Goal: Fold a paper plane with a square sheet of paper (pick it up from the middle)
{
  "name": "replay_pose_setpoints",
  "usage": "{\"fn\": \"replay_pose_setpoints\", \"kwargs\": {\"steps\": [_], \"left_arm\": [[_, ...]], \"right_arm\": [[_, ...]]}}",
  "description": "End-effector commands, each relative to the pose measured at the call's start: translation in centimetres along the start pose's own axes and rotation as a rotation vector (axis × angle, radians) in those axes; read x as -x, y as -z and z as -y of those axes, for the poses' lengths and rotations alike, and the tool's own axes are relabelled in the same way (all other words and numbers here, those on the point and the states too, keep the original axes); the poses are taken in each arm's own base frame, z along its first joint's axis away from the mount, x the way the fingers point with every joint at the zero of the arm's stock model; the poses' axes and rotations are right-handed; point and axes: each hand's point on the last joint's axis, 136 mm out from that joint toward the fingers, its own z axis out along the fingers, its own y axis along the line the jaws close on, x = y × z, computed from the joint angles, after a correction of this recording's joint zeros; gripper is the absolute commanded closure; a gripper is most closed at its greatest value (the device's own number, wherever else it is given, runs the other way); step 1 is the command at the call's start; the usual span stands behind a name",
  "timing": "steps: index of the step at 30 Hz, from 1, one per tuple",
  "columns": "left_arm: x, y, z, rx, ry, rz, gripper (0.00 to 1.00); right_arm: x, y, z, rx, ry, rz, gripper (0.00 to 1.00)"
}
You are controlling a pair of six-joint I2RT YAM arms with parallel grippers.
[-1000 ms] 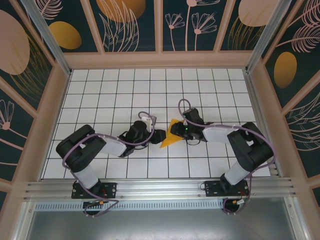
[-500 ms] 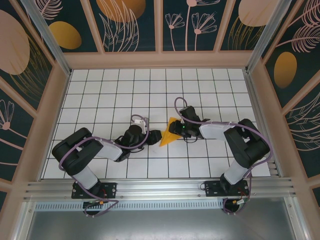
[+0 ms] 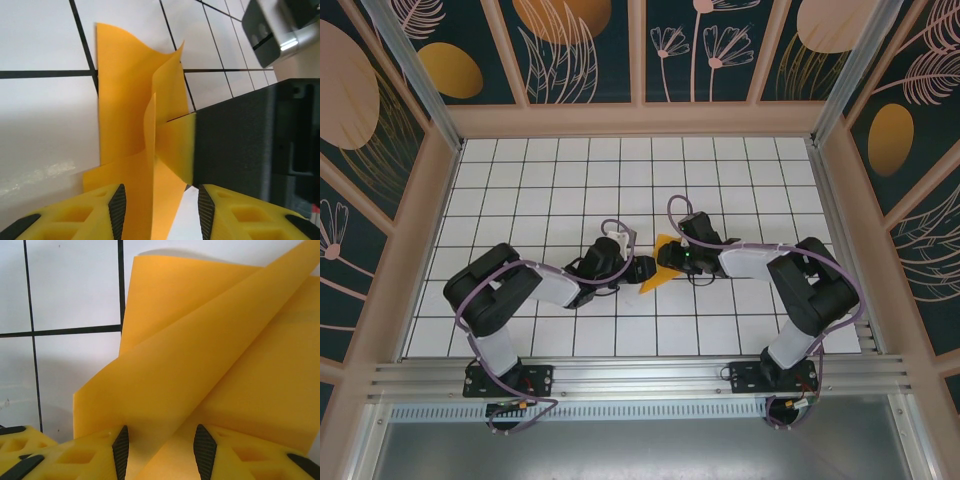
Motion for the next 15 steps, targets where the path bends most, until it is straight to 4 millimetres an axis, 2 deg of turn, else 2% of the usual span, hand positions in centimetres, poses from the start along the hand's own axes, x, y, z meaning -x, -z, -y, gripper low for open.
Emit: {"fn": "replay_pose_setpoints", "kwargs": {"steps": [1,7,15], "left_arm": [[-0.9,-0.8,-0.6,0.018,-0.021,-0.052,0.57],[-1.1,-1.5,-0.2,-0.012,-0.021,-0.070,0.66],[-1.4,-2.1,-1.6,0.049,-0.018,-0.085,0.65]], "right_arm": [[-4.2,-0.9,3.3,-0.087,-0.030,-0.134,0.54],[-4.2,-0.8,2.9,-0.062,-0.035,-0.137,0.54],[-4.1,-0.5,2.4,-0.033,-0.039,-0.137,0.55]]}}
